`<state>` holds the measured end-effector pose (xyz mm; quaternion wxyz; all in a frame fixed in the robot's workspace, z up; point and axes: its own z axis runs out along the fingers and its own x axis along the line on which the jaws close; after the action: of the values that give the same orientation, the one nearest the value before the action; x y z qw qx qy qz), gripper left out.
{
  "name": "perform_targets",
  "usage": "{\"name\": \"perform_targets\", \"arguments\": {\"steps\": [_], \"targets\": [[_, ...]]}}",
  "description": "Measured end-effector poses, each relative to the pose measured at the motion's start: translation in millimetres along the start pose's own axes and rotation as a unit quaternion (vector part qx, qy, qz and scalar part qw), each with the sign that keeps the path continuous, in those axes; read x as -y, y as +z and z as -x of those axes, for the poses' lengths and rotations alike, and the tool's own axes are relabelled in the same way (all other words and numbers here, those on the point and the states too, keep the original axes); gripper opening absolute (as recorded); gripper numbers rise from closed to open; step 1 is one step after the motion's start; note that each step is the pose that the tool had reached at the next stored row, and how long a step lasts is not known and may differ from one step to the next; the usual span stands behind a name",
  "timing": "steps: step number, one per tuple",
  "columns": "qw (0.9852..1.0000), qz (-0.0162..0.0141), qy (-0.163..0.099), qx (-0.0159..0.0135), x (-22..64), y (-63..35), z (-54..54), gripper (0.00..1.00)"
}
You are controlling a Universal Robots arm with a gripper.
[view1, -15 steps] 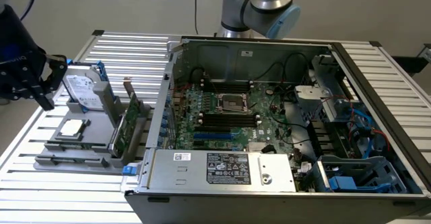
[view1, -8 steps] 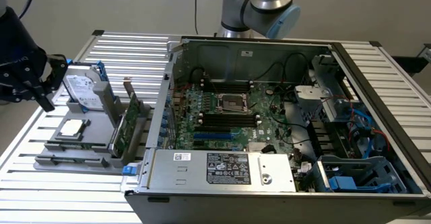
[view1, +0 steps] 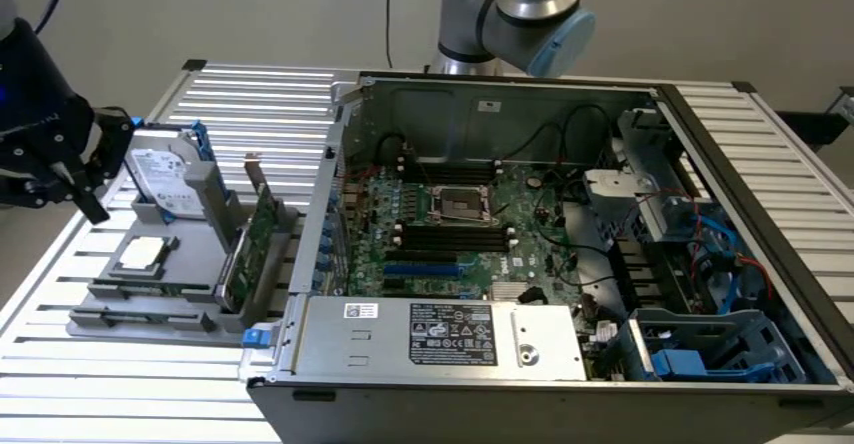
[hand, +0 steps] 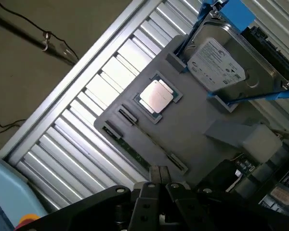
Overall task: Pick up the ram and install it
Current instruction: 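Pick up the ram and move it above insertion slot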
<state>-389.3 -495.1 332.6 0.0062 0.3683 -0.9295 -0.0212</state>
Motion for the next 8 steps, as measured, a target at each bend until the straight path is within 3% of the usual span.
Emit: {"name": "perform_targets", "arguments": {"steps": [4,8], "targets": [[0.9993,0.0002,-0.037,-0.0016,0.1,1.5,0.0,0.11],[0.9973,0.0003,-0.073,-0.0032,0.1,2.9,0.0,0.11]]}}
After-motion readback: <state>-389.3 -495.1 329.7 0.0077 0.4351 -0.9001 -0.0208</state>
